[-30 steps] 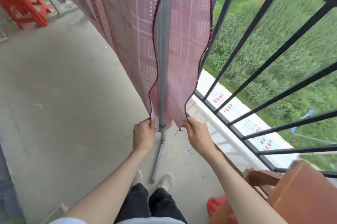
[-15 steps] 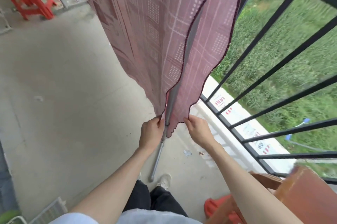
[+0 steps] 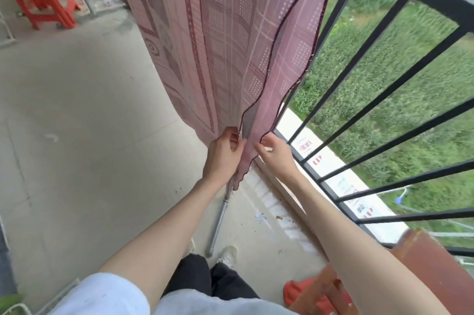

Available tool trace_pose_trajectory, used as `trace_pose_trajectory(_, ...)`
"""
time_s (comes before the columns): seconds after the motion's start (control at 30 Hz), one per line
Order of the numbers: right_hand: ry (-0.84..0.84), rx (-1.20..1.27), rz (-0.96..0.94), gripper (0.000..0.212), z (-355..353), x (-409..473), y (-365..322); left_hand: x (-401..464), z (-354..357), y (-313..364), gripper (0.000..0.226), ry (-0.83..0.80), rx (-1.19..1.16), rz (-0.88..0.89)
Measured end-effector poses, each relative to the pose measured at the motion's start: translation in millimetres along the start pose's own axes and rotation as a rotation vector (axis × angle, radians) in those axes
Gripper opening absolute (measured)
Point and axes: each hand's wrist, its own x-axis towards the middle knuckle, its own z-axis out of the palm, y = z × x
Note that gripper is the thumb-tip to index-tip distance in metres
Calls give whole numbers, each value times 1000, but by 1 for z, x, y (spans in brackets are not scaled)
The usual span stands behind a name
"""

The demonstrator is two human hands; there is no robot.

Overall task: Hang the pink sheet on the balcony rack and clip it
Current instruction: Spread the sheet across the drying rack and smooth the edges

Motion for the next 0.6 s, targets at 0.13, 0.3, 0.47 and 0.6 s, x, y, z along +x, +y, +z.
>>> trace_pose_trajectory(0.13, 79, 90, -87, 15, -13, 0, -25, 1, -10, 18, 12, 59, -38, 92)
trace_pose_trajectory(0.3, 182, 92, -155, 22, -23, -8, -44, 1, -23, 43, 16, 185, -89, 219)
trace_pose_trajectory(0.47, 190, -7, -236, 13, -39, -13, -66, 4, -38, 73, 20, 272, -83, 322)
trace_pose_trajectory(0.6, 181, -75, -191, 16, -53, -25, -64, 2, -44, 78, 26, 185, 62, 310)
